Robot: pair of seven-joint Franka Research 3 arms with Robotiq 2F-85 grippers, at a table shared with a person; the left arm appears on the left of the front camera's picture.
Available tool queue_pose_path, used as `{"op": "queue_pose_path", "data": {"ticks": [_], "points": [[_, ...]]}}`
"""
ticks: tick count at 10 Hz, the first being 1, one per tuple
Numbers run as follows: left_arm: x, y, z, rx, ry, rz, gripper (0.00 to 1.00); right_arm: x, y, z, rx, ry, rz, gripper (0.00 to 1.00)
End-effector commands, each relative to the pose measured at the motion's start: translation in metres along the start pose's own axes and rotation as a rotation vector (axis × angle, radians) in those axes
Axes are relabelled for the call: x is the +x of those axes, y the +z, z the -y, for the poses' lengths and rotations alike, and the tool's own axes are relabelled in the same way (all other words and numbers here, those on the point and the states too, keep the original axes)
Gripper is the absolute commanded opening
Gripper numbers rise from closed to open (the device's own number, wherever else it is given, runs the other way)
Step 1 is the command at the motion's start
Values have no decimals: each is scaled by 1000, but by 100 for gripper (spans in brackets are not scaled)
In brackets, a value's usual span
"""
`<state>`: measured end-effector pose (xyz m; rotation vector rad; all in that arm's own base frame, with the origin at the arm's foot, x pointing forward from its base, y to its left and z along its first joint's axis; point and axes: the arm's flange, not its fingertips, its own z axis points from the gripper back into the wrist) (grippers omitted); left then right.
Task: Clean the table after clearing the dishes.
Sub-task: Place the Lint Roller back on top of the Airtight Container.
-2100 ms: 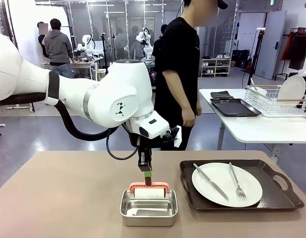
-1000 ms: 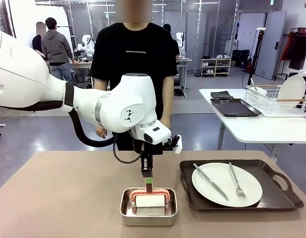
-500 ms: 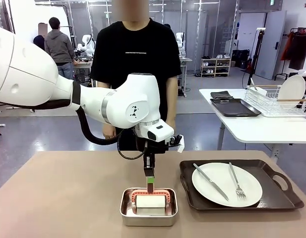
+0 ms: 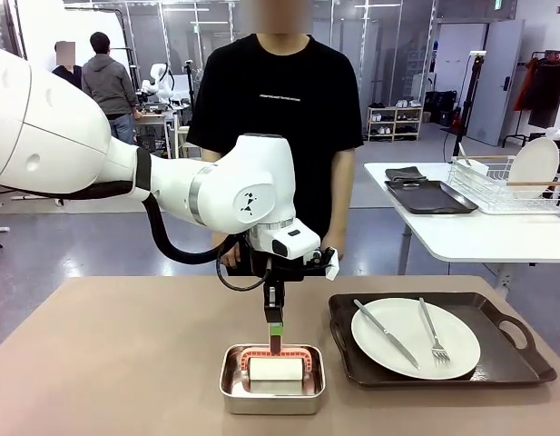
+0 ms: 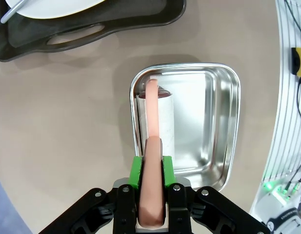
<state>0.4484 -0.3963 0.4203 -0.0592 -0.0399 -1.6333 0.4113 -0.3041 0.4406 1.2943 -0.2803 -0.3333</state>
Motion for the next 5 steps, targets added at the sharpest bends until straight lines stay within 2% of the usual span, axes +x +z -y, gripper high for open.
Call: {"op": "queue_pose_path", "data": {"ticks": [1,5], "points": [[-4,-55,-2,-33,-3,-61,21,-2,1,-3,4,3,4,100],[-5,-47,-2,-25,2,-42,22,-2,1,-3,4,3,4,100]]}}
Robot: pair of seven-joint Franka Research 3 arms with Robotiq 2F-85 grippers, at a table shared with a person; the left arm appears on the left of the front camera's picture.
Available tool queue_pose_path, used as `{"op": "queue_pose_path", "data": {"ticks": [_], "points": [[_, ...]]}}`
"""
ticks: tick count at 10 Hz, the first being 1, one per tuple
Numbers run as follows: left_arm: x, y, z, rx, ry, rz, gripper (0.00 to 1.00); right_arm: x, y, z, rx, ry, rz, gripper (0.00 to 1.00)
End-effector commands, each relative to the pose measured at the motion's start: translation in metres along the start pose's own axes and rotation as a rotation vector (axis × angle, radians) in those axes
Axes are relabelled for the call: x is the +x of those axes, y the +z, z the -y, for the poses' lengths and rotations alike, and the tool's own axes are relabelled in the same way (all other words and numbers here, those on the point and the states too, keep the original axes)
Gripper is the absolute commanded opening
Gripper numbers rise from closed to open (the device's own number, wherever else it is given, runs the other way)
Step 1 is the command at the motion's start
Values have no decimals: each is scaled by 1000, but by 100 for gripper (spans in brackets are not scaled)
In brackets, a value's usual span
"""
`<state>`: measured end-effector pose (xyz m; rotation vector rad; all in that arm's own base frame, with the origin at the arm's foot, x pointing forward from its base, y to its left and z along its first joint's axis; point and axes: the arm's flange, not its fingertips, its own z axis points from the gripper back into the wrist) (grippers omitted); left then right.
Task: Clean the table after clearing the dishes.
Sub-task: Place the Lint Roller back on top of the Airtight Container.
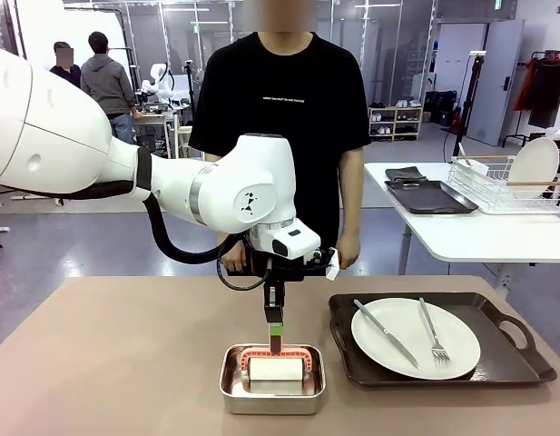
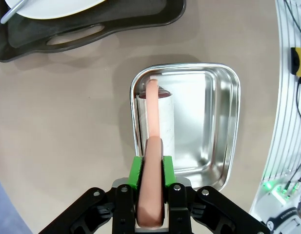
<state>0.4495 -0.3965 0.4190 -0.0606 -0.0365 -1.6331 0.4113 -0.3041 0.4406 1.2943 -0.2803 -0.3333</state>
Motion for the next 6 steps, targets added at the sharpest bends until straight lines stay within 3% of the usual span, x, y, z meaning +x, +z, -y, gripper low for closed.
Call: {"op": "queue_pose_path", "data": {"ticks": [1,2,3,4,5,6], "points": [[-4,-45,0,-26,-2,-45,39,-2,1,-3,4,3,4,100],[-5,-41,0,-14,-9,-43,47,-2,1,-3,4,3,4,100],[-6,-35,-1,-7,1,-39,65,-2,1,-3,4,3,4,100],[-7,-32,0,-7,2,-42,74,-2,1,-3,4,3,4,100],[-8,-27,0,-9,2,-46,92,-2,1,-3,4,3,4,100],[-7,-20,2,-14,0,-43,100,-2,1,-3,4,3,4,100]]}}
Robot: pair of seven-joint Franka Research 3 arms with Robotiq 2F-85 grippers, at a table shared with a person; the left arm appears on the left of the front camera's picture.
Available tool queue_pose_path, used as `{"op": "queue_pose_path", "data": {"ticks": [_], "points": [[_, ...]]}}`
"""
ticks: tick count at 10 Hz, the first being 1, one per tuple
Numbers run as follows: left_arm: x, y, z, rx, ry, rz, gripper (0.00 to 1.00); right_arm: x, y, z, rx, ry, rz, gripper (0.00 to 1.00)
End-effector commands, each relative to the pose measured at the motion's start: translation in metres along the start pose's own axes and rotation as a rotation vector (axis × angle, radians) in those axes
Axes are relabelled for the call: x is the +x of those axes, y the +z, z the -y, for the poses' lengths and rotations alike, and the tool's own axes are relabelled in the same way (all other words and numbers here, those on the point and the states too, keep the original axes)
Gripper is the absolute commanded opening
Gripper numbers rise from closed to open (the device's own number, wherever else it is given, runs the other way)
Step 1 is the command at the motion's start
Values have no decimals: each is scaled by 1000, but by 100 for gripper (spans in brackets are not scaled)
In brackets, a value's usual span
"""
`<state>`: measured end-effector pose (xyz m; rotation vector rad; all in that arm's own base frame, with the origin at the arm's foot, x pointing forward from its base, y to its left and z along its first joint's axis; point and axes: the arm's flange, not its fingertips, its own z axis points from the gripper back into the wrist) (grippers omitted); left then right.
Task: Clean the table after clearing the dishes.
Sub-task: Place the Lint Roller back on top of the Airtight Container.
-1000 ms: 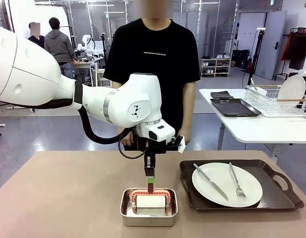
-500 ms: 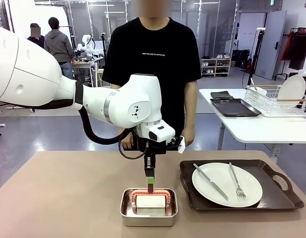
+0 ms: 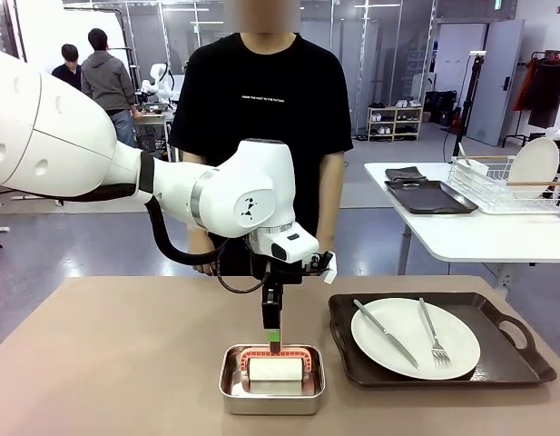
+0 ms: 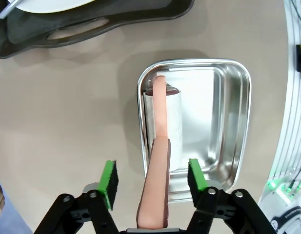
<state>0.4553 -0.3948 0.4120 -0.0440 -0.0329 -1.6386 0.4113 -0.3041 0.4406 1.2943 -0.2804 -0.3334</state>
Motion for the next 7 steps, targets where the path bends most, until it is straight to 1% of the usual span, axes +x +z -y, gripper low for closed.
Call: {"op": "queue_pose_path", "data": {"ticks": [1,5,6,7], "points": [[-3,-4,9,-13,-3,-24,100,-2,1,-3,4,3,4,100],[-3,49,18,68,15,-4,100,-2,1,-3,4,3,4,100],[-3,57,21,60,-2,-8,100,-2,1,-3,4,3,4,100],[-5,68,25,58,24,10,100,-2,1,-3,4,3,4,100]]}}
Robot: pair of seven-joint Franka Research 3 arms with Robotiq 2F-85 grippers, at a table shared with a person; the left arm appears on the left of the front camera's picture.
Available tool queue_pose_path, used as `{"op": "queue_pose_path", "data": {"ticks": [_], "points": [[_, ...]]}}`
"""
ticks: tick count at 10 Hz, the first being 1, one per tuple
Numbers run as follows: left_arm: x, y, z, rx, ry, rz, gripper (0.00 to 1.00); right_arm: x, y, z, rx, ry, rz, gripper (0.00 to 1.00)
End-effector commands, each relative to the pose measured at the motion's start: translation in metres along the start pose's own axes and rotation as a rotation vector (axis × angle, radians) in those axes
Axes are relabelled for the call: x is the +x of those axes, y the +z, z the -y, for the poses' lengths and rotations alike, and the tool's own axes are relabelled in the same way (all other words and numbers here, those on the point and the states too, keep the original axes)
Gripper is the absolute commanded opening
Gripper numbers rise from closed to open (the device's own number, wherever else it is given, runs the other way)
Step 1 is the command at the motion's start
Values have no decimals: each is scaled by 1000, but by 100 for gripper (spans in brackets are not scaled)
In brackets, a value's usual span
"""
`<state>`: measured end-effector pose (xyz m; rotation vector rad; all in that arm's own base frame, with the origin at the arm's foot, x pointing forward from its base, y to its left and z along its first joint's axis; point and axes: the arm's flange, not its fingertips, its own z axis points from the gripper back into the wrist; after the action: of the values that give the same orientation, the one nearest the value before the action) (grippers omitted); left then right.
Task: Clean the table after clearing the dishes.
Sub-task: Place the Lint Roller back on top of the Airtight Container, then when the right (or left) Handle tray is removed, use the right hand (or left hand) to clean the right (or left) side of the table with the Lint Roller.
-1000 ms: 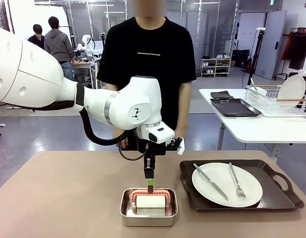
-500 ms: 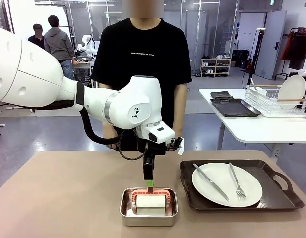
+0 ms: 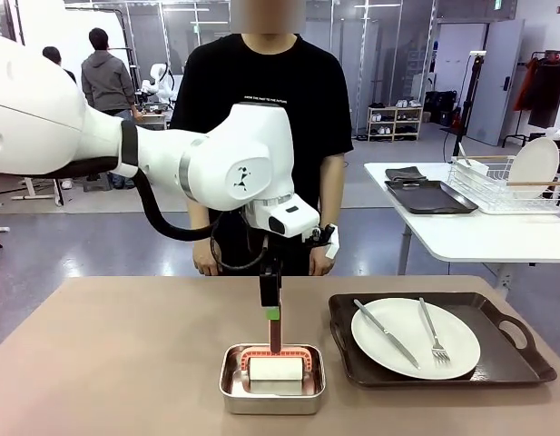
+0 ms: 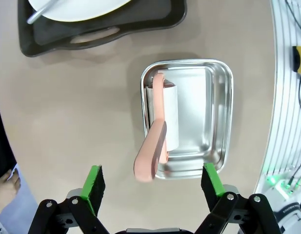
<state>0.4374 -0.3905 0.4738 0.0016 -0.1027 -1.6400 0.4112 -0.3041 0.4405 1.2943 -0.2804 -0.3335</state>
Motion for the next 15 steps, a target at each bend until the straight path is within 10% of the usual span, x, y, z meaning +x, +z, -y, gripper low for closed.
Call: {"op": "queue_pose_path", "data": {"ticks": [1,15], "points": [[-11,25,10,31,31,11,100,-2,1,-3,4,3,4,100],[-5,25,1,36,12,11,100,-2,1,-3,4,3,4,100]]}}
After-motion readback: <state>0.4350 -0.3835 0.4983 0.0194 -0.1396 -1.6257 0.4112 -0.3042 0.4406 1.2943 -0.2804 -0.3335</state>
